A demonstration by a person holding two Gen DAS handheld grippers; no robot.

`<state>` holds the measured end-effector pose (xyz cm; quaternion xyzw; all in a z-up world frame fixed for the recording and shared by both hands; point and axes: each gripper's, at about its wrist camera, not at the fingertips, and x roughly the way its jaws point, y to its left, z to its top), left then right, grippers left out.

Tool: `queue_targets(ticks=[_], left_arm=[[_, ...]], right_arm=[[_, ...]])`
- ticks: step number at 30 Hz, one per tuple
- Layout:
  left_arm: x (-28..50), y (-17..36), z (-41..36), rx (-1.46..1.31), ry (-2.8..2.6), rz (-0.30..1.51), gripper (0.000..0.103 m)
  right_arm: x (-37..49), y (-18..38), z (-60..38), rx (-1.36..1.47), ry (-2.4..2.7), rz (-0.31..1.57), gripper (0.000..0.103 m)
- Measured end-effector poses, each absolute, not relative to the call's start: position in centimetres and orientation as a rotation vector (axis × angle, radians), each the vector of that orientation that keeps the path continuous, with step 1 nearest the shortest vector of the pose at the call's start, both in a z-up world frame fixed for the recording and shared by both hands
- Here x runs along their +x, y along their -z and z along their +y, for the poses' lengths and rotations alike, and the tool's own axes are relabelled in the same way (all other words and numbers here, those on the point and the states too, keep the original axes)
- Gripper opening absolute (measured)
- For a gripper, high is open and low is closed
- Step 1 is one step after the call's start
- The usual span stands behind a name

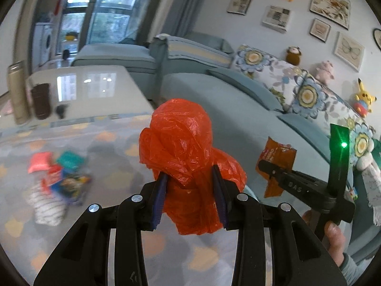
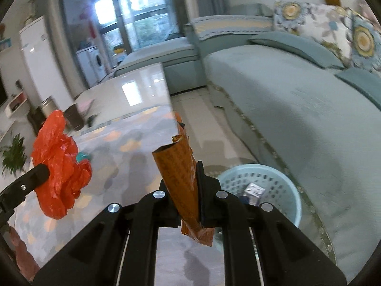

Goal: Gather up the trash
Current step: 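Carry bag and wrapper over the wastebasket and open both tools to drop them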

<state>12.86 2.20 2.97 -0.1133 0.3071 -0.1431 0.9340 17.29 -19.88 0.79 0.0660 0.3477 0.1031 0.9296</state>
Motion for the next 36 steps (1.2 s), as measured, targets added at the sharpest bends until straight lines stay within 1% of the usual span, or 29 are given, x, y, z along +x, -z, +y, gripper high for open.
queue_targets(ticks=[11, 16, 22, 25, 26, 28, 29, 30, 32, 36], left_arm=[[18.6, 1.7, -5.3, -0.196, 0.377, 0.71, 0.035], [20.8, 4.2, -7.5, -0.175, 0.371, 0.751, 0.035], [21.9, 5.5, -9.1, -0.166, 0.386, 0.77, 0.036], [22.3, 6.1, -10.0, -0.164, 0.389, 0.78, 0.041], [22.3, 6.1, -10.1, -0.165, 0.39, 0.781, 0.042], [22.3, 6.2, -10.4, -0.166, 0.394, 0.78, 0.049], [22.2, 6.2, -10.5, -0.165, 0.392, 0.776, 0.056], [22.1, 6.1, -10.6, -0.162, 0.387, 0.769, 0.063], [21.7, 5.8, -10.6, -0.166, 0.377, 0.756, 0.067], [21.1, 5.1, -10.2, -0.165, 0.372, 0.743, 0.067]], right_arm=[[21.2, 4.2, -27.3, 0.274, -0.122, 0.754, 0.008], [23.2, 6.5, -28.1, 0.289, -0.092, 0.817, 0.009], [24.6, 9.2, -29.0, 0.325, -0.076, 0.918, 0.011], [24.7, 10.8, -29.2, 0.351, -0.068, 0.973, 0.019], [24.7, 11.0, -29.2, 0.343, -0.057, 0.98, 0.023], [24.5, 10.9, -29.9, 0.348, -0.04, 0.973, 0.038], [24.4, 10.8, -30.2, 0.359, -0.028, 0.966, 0.056], [24.1, 10.5, -30.7, 0.373, -0.014, 0.949, 0.063], [23.8, 10.1, -31.1, 0.372, -0.002, 0.928, 0.063], [23.6, 9.9, -31.7, 0.402, -0.005, 0.925, 0.063]])
